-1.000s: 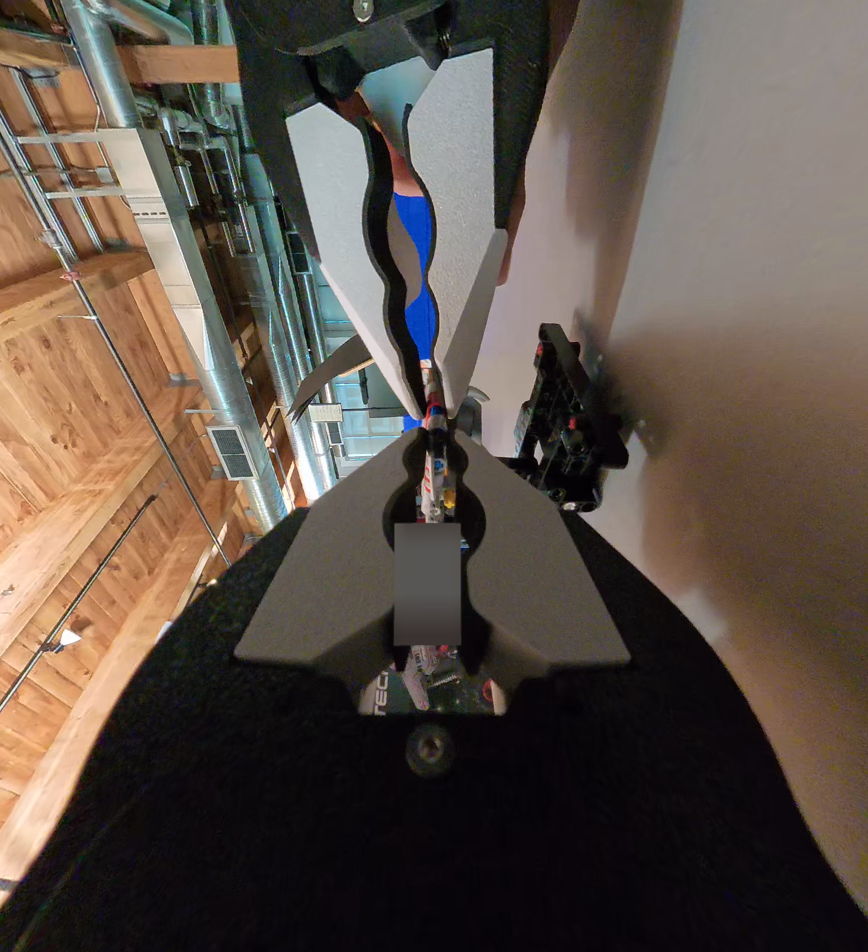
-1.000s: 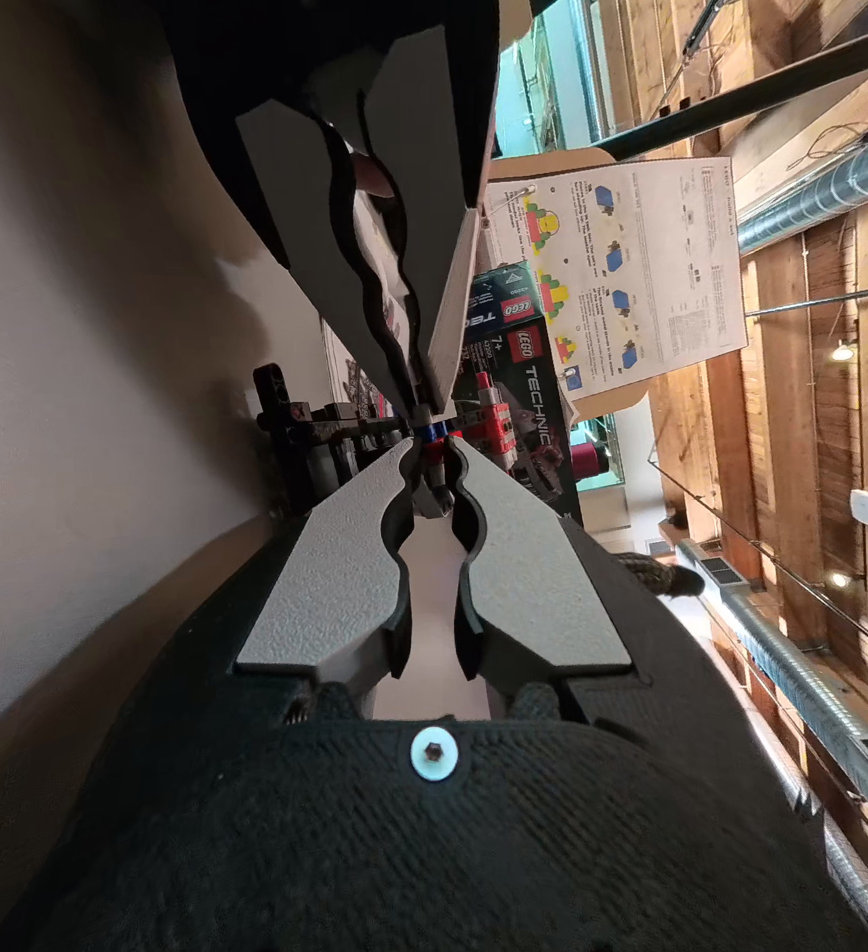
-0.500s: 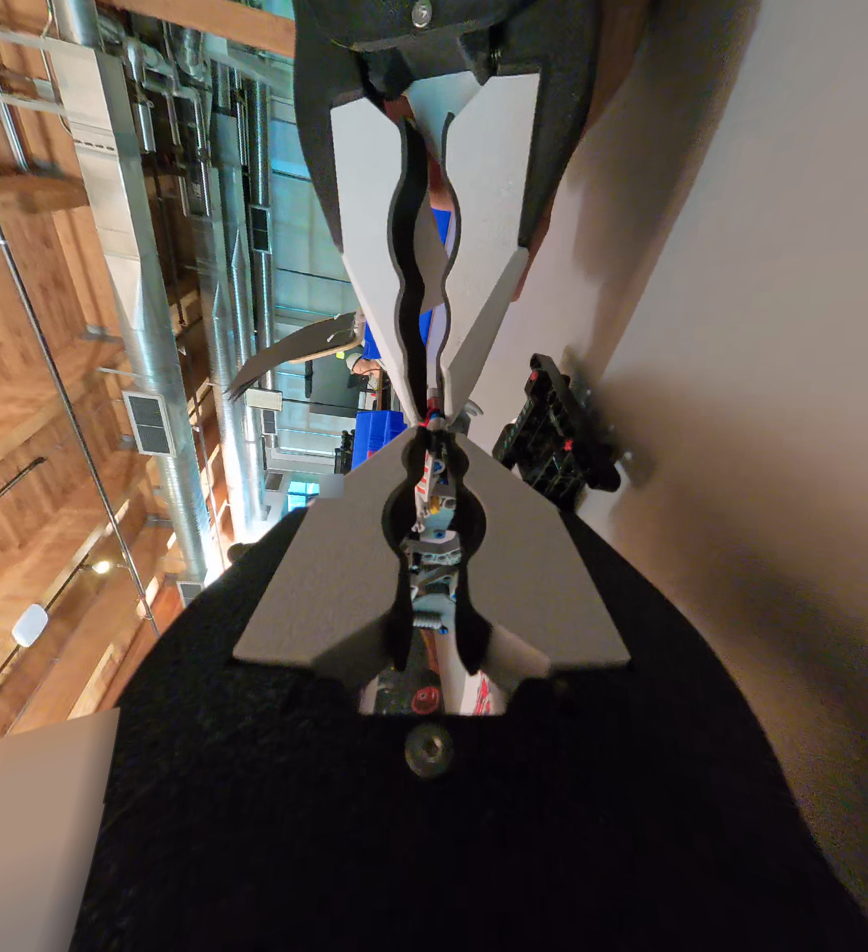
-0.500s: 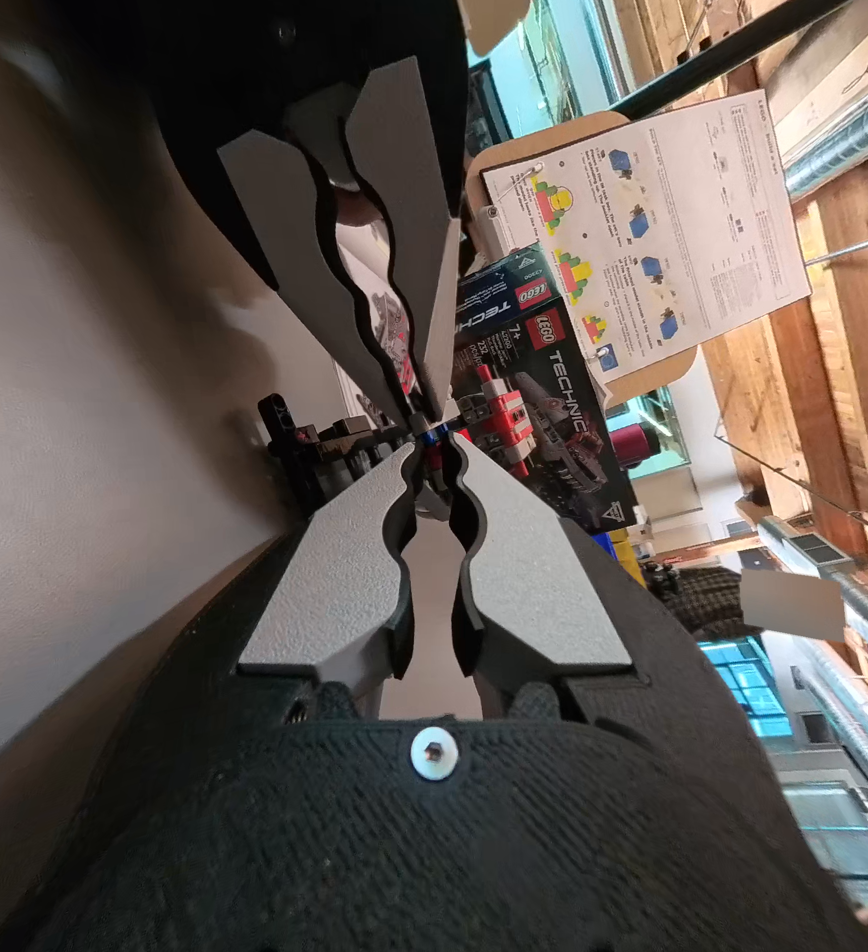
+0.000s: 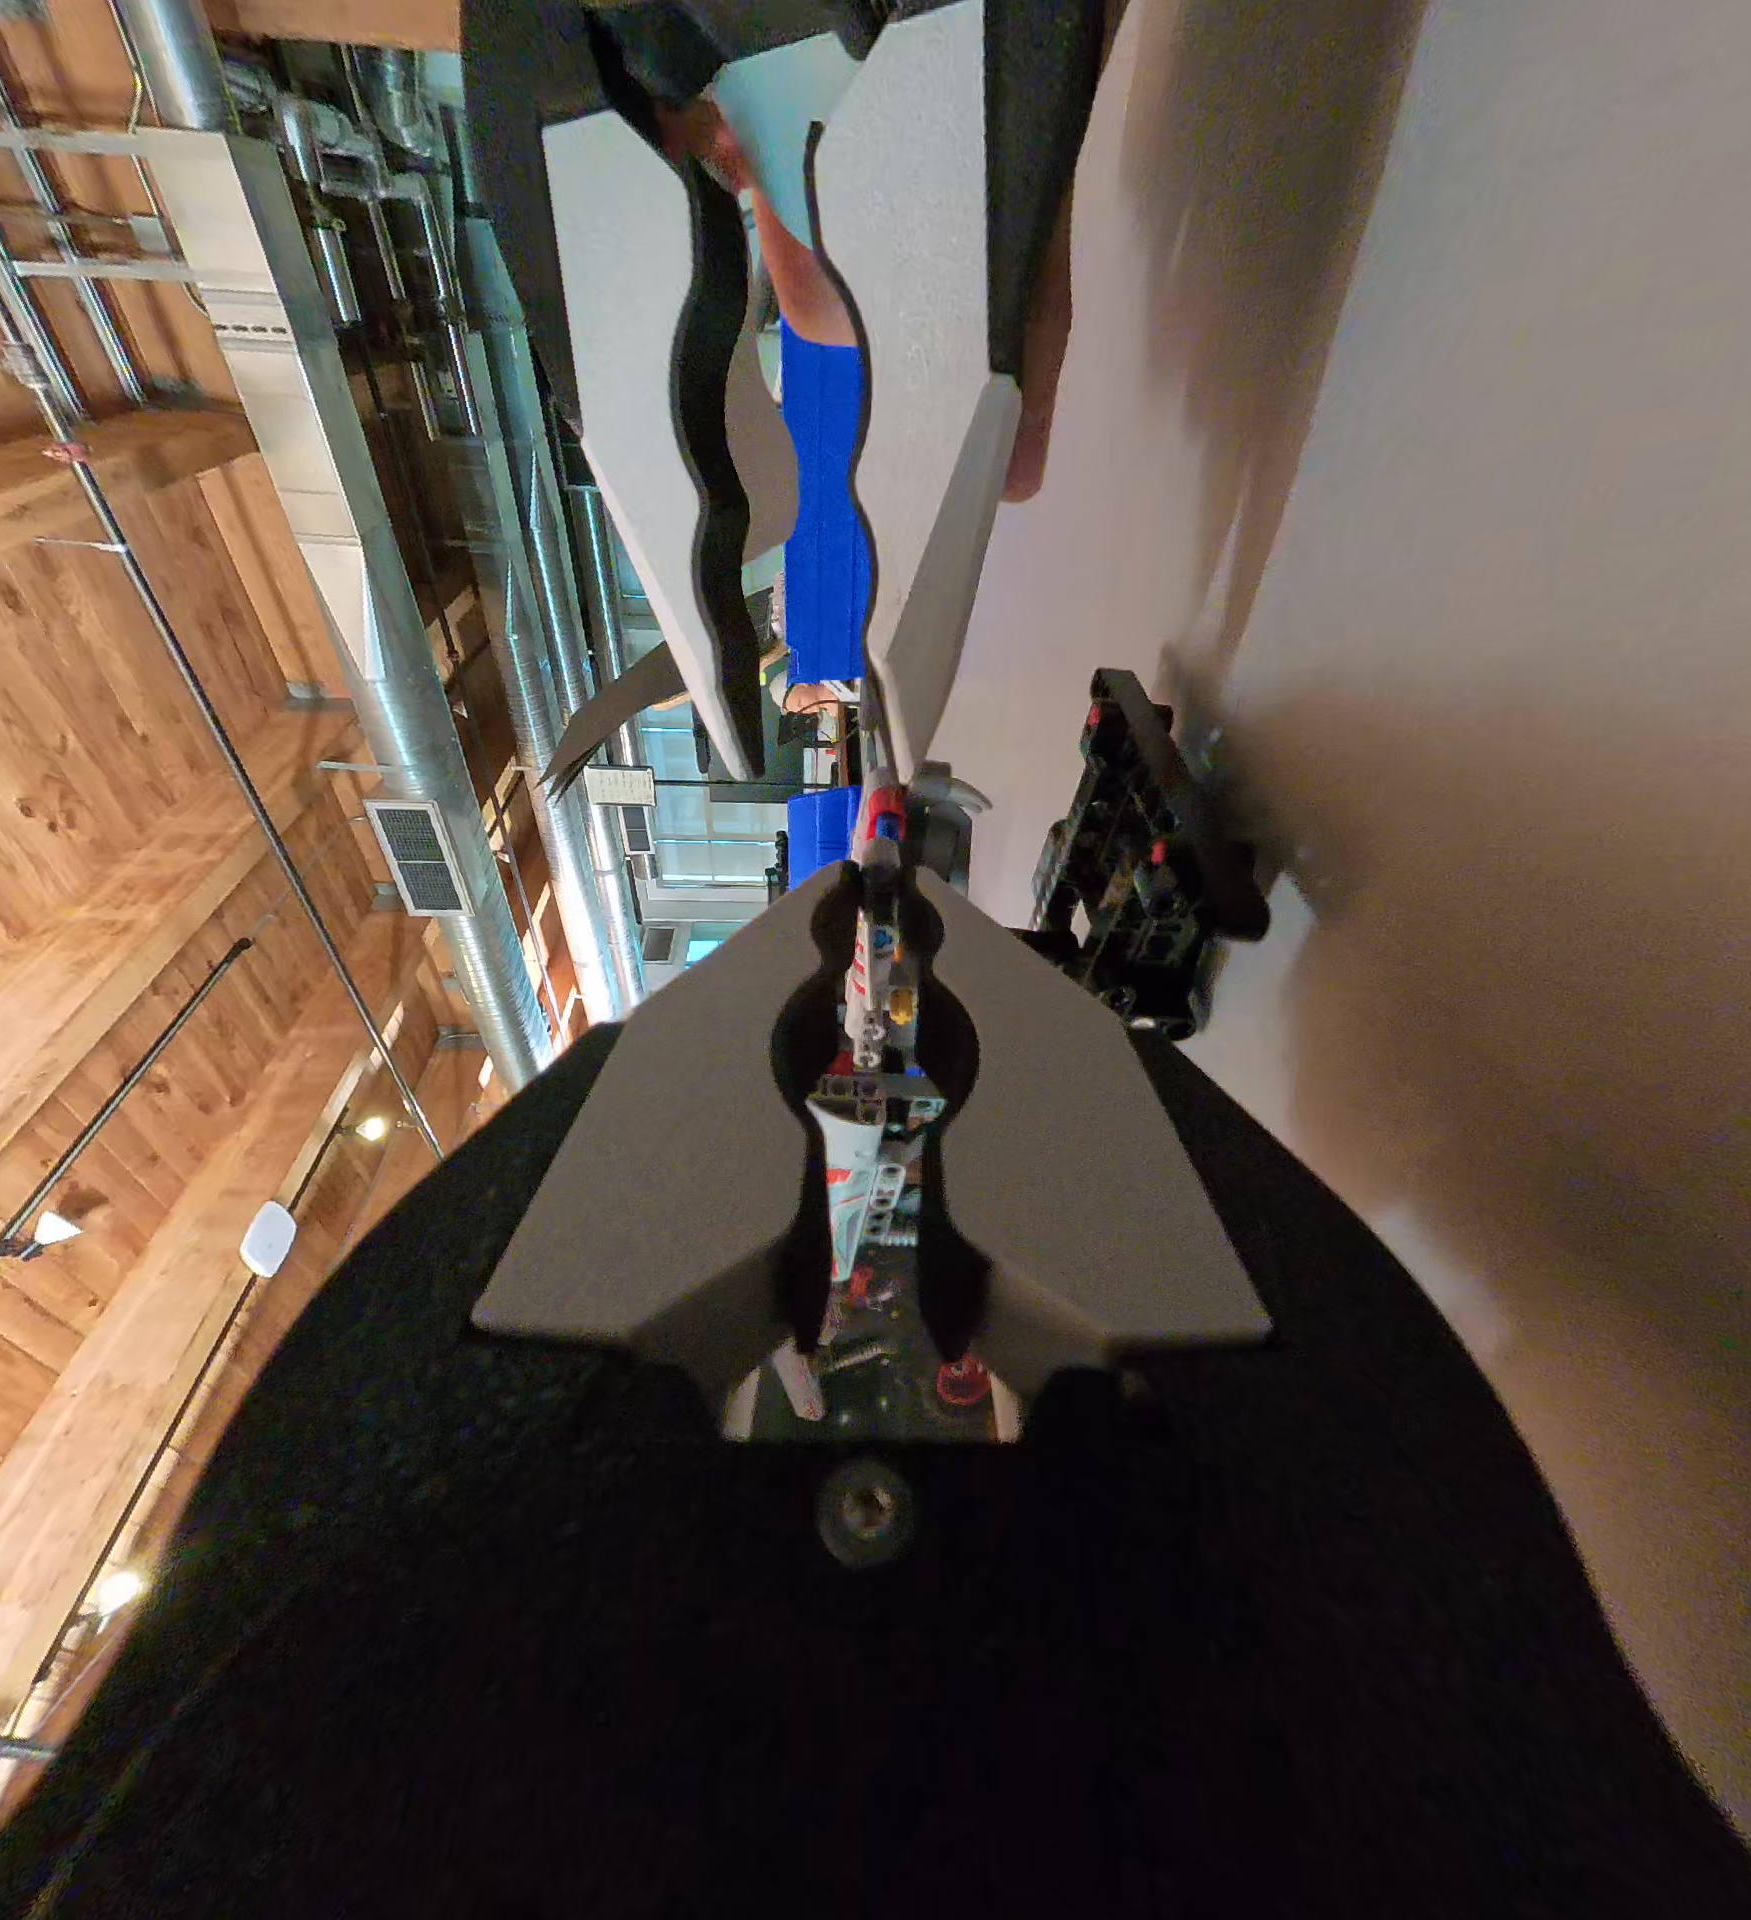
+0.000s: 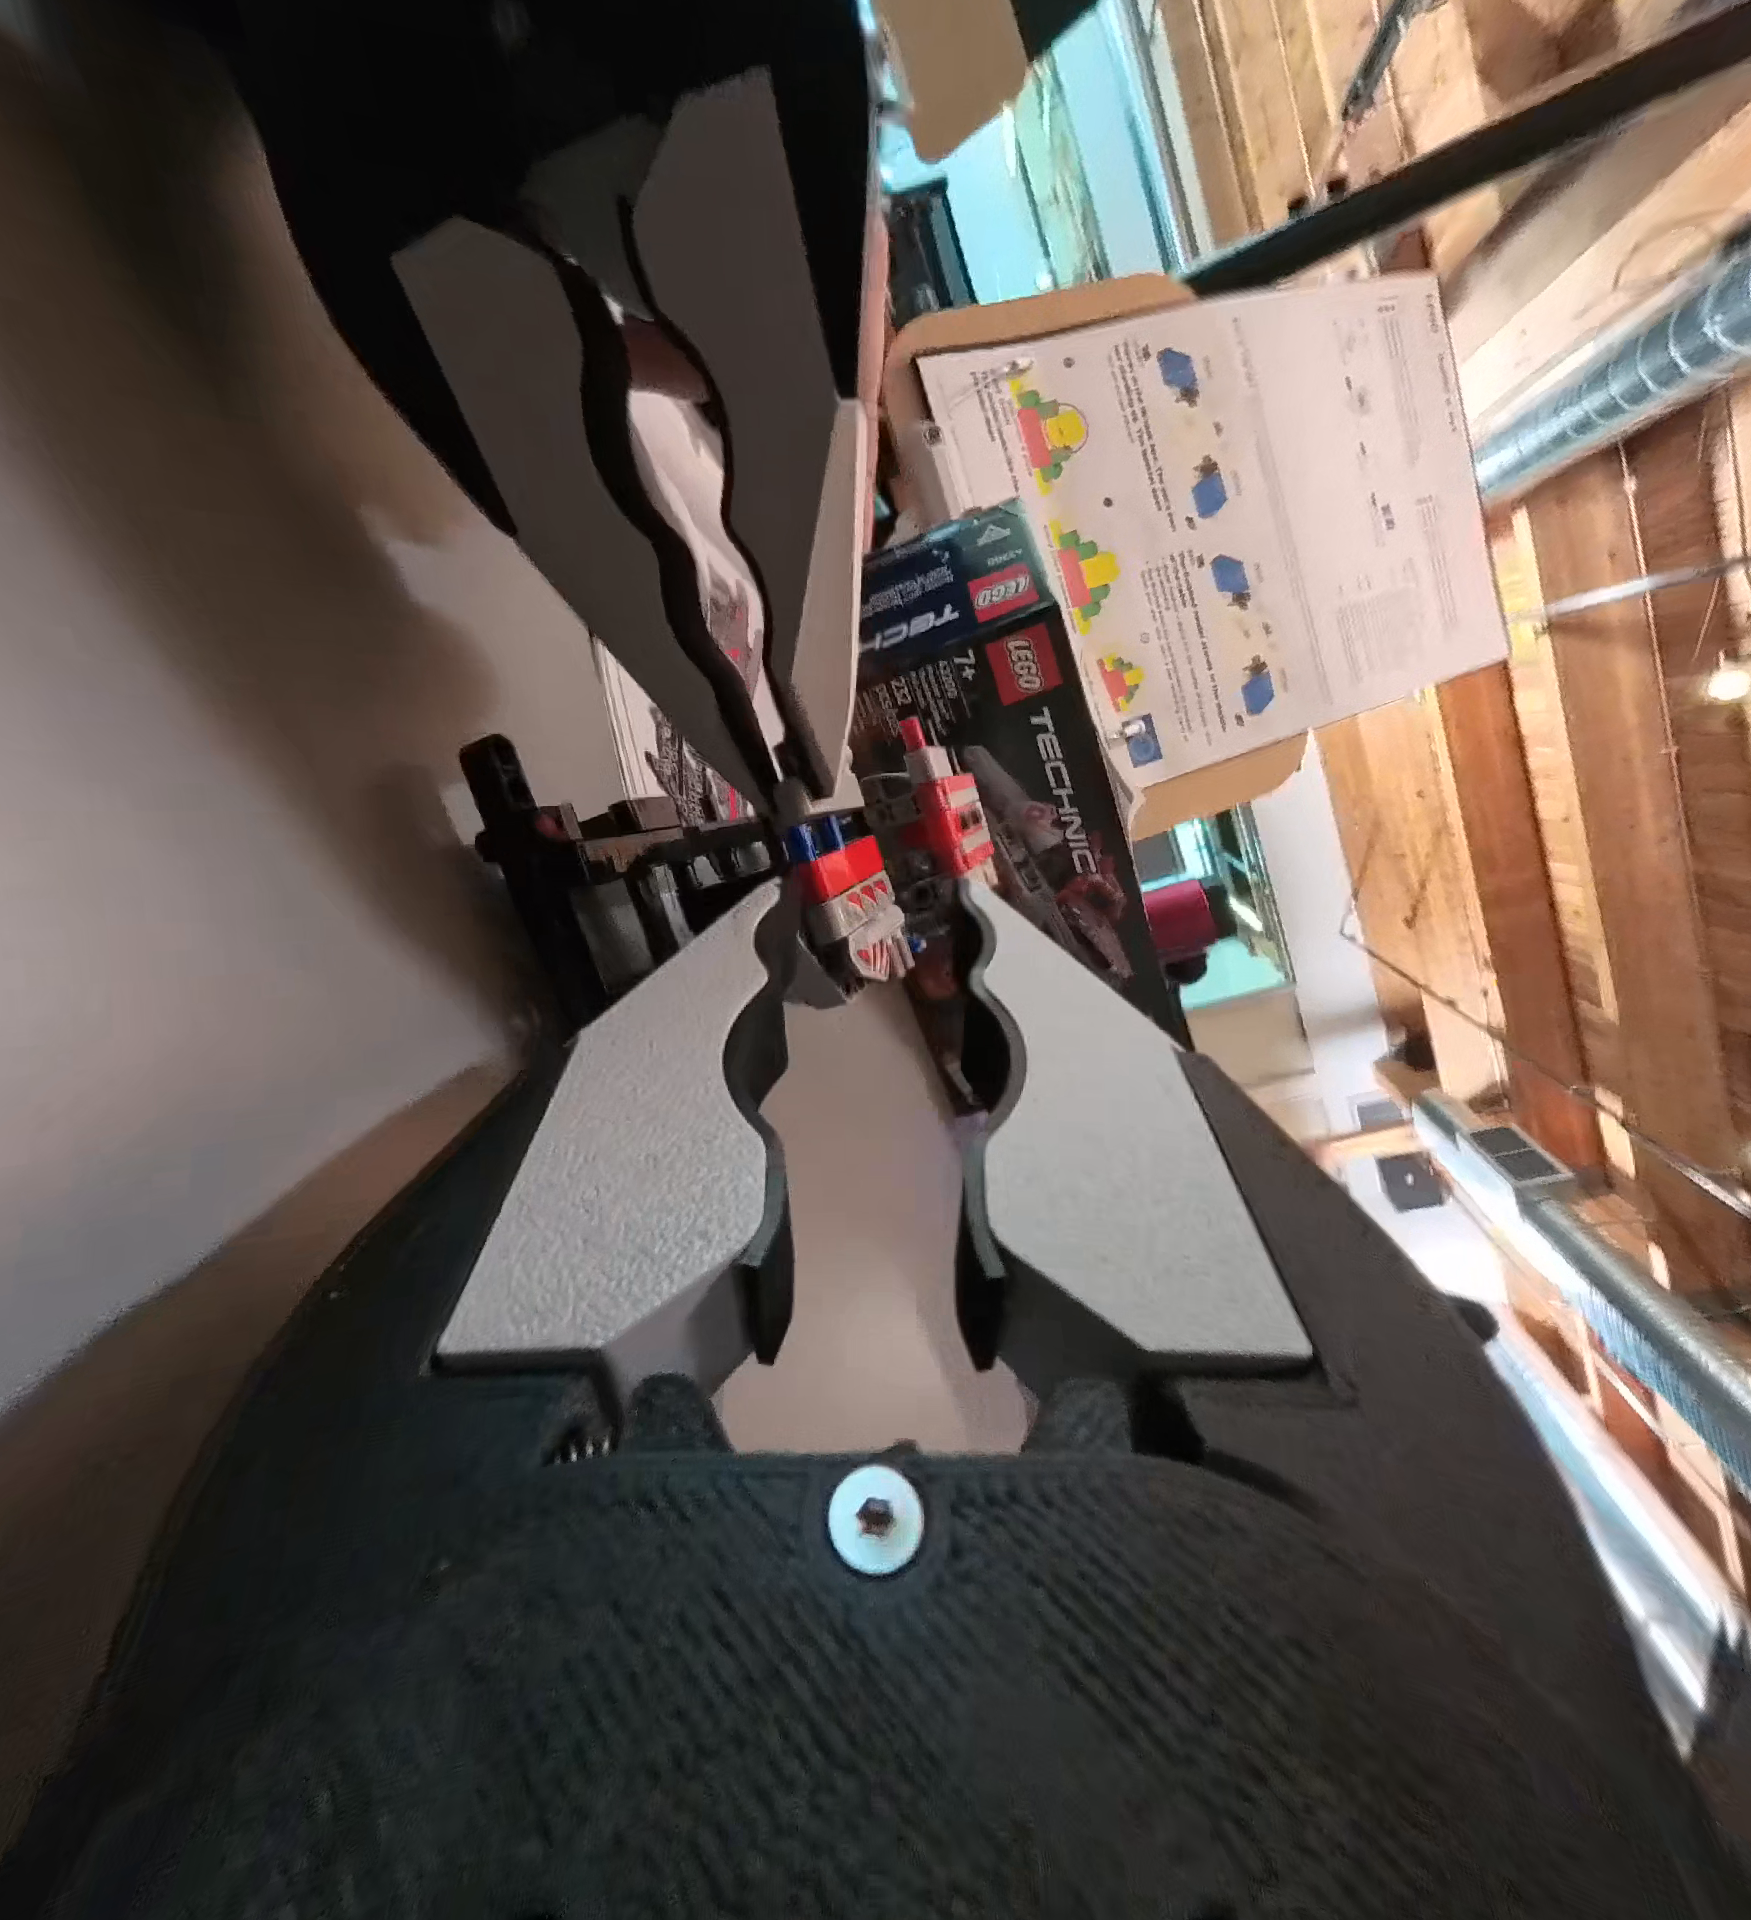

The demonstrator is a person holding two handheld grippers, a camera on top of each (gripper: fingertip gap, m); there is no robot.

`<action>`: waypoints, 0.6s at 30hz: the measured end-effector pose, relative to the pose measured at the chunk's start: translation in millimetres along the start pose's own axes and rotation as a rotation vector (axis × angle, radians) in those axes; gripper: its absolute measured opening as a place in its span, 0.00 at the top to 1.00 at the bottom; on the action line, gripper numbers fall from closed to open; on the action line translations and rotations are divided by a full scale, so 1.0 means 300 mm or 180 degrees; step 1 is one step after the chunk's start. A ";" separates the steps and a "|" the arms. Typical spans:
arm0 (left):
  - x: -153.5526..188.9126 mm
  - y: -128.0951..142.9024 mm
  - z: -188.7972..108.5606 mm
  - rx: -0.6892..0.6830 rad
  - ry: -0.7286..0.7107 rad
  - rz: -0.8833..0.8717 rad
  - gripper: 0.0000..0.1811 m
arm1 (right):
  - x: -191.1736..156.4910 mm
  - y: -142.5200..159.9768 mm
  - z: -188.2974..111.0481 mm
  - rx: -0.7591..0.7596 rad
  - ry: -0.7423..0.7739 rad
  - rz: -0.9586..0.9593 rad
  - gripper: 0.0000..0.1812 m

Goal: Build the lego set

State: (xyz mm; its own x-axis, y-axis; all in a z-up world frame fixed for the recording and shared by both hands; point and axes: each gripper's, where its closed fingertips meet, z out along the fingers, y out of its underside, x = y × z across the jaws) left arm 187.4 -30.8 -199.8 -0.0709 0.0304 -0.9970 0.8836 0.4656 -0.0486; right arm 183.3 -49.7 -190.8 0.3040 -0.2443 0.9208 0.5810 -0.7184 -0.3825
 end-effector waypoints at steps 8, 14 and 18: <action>0.006 -0.001 -0.008 -0.0026 -0.0006 0.0039 0.98 | -0.047 0.012 0.019 0.0204 -0.0553 0.0373 0.87; 0.011 0.002 -0.013 -0.0035 -0.0023 0.0141 0.98 | -0.053 0.017 0.037 0.0223 -0.0557 0.0336 0.89; 0.015 0.007 -0.016 -0.0028 -0.0021 0.0156 0.98 | -0.052 0.015 0.046 0.0209 -0.0477 0.0204 0.90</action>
State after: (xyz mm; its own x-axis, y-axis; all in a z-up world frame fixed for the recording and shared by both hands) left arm 186.8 -25.5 -204.2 -0.0245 0.0475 -0.9986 0.8819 0.4715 0.0008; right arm 191.8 -40.2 -208.0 0.4482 -0.1849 0.8746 0.6034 -0.6593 -0.4486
